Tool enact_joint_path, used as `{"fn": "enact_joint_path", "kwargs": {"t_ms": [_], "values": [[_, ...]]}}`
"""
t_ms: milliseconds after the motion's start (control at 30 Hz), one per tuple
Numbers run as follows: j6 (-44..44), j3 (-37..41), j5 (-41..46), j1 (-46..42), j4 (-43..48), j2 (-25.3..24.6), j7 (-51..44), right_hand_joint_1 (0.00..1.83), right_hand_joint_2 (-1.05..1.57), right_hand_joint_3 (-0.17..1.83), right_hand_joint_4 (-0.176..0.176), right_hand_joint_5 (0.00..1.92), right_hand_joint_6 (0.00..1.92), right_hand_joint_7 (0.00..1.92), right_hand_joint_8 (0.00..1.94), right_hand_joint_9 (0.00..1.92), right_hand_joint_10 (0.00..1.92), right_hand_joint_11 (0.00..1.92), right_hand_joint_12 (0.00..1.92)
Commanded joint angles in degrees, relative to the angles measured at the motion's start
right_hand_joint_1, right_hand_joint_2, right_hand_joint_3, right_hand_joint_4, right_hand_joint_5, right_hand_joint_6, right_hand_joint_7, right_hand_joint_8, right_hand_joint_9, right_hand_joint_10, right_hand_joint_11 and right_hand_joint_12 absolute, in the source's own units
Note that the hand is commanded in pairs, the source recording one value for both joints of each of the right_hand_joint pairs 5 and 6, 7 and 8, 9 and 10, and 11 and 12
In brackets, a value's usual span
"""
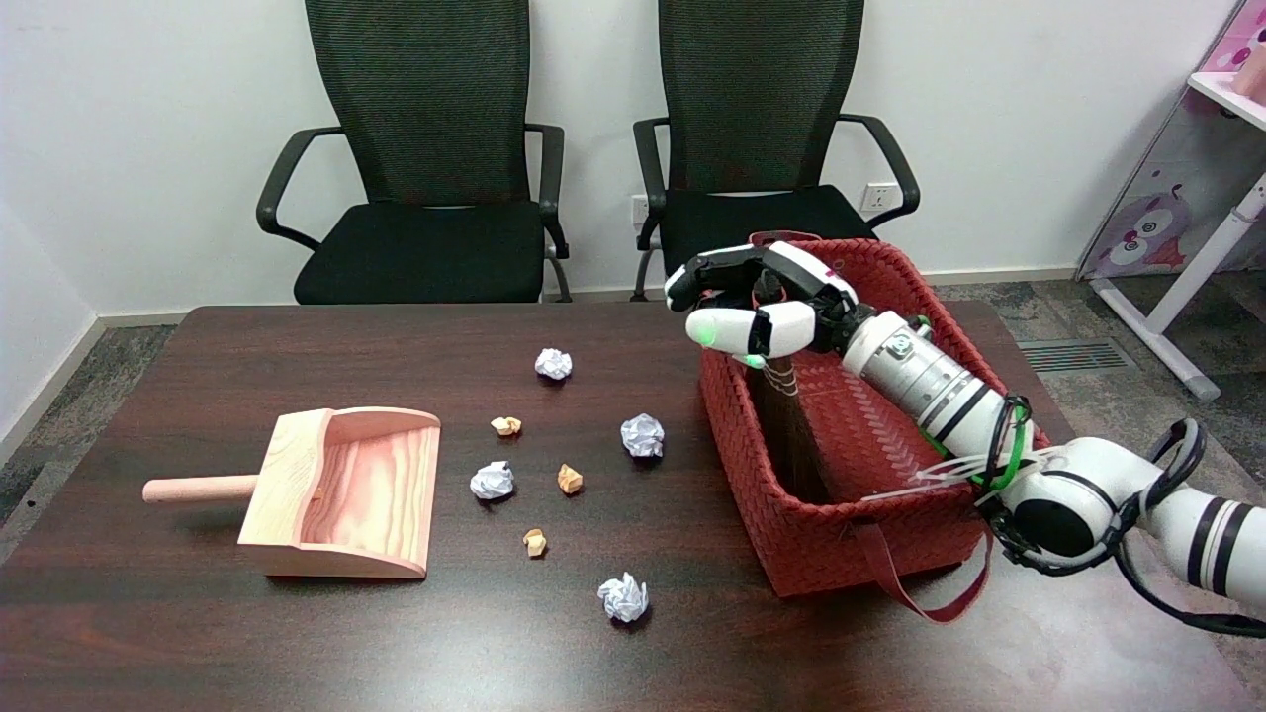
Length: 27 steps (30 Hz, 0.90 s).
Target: Pick up the broom by its handle.
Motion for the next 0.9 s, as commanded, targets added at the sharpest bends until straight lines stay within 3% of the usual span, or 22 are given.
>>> {"fn": "enact_joint_path", "kwargs": {"t_ms": [33,133,200,233,267,467,600,700,900], "values": [[-0.7,-0.1,0.1,0.2,1.4,-0.9,0.0,0.97,0.34,0.81,-0.169,0.95,0.95,0.95,0.95,1.26,1.26,1.78,1.78],[-0.7,-0.1,0.1,0.2,1.5,-0.9,0.0,0.96,0.39,0.81,-0.094,1.04,1.04,1.04,1.04,1.35,1.35,1.81,1.81],[-0.7,-0.1,0.1,0.2,1.5,-0.9,0.0,0.95,0.43,0.83,0.007,1.13,1.13,1.13,1.13,1.40,1.40,1.82,1.82],[-0.7,-0.1,0.1,0.3,1.6,-0.9,0.0,0.95,0.44,0.83,0.032,1.16,1.16,1.16,1.16,1.42,1.42,1.83,1.83],[-0.7,-0.1,0.1,0.3,1.6,-0.9,0.0,0.94,0.47,0.82,0.133,1.23,1.23,1.23,1.23,1.43,1.43,1.84,1.84],[-0.8,-0.1,0.1,0.3,1.7,-0.9,0.0,0.91,0.59,0.80,0.144,1.51,1.51,1.51,1.51,1.47,1.47,1.85,1.85],[-0.9,-0.1,0.1,0.3,1.7,-0.9,0.0,0.91,0.60,0.81,0.128,1.56,1.56,1.56,1.56,1.49,1.49,1.85,1.85],[-1.2,-0.1,0.1,0.3,1.9,-0.9,0.0,0.90,0.54,0.86,0.112,1.47,1.47,1.47,1.47,1.51,1.51,1.87,1.87],[-2.0,-0.1,0.1,0.3,2.0,-0.9,0.0,0.90,0.50,0.89,0.162,1.45,1.45,1.45,1.45,1.53,1.53,1.88,1.88]]}}
